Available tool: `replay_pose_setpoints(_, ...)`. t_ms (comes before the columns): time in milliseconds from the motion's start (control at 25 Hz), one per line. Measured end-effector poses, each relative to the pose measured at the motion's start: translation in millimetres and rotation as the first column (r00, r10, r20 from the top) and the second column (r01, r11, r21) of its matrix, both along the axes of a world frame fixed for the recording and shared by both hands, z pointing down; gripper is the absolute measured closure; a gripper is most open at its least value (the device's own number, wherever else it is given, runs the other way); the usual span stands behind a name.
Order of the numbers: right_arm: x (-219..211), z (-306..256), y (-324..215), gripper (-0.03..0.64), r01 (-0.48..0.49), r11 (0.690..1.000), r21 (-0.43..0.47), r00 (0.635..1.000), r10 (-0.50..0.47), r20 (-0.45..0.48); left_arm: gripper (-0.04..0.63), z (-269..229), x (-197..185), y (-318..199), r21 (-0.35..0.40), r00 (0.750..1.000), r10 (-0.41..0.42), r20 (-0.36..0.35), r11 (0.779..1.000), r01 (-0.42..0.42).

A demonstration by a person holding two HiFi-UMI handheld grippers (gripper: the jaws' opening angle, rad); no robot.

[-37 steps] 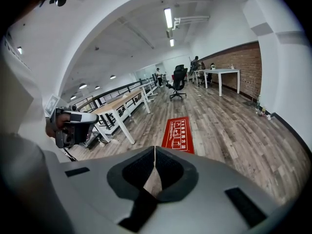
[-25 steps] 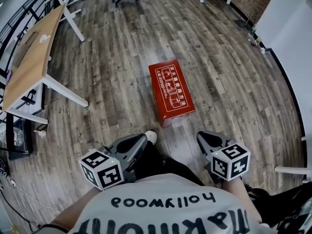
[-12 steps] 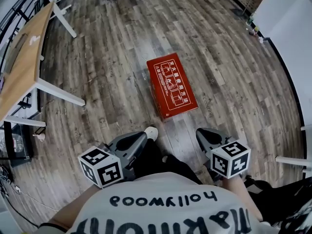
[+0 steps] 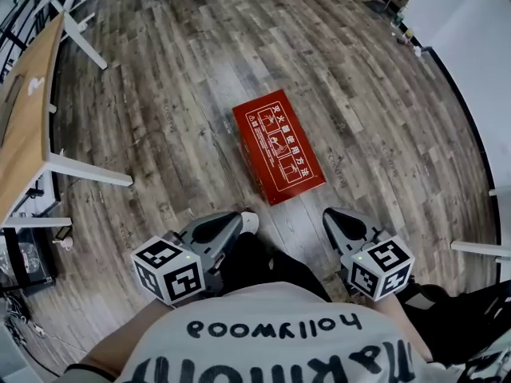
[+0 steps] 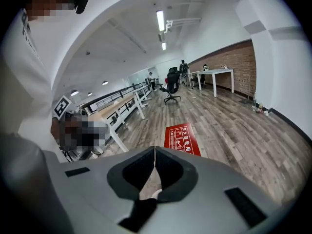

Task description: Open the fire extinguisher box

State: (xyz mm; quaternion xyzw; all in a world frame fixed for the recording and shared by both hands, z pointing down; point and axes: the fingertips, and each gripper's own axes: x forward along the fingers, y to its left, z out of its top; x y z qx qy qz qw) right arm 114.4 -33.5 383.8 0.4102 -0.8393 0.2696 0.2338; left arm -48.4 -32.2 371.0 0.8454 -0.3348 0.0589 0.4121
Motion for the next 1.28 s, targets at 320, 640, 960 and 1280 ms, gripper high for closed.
replay_pose_setpoints(320, -21, -8, -40, 0.606, -0.125, 0.992, 0.026, 0.974, 0.117, 0.196, 0.592, -10, 0, -41, 0.122, 0.98, 0.194, -0.047, 0.975, -0.187)
replay_pose_setpoints(640, -25, 26, -62, 0.606, -0.208, 0.978, 0.018, 0.978, 0.208, 0.031, 0.592, -7, 1, -56, 0.26, 0.9, 0.435, 0.001, 0.869, -0.421)
replay_pose_setpoints(960, 14, 65, -50, 0.606, -0.359, 0.928, -0.101, 0.932, 0.362, 0.014, 0.592, 18, 9, -81, 0.298, 0.938, 0.346, 0.011, 0.895, -0.333)
replay_pose_setpoints(1280, 39, 146, -59, 0.604, -0.355, 0.881, -0.312, 0.92, 0.389, 0.052, 0.592, 67, 19, -102, 0.189, 0.966, 0.258, 0.005, 0.949, -0.254)
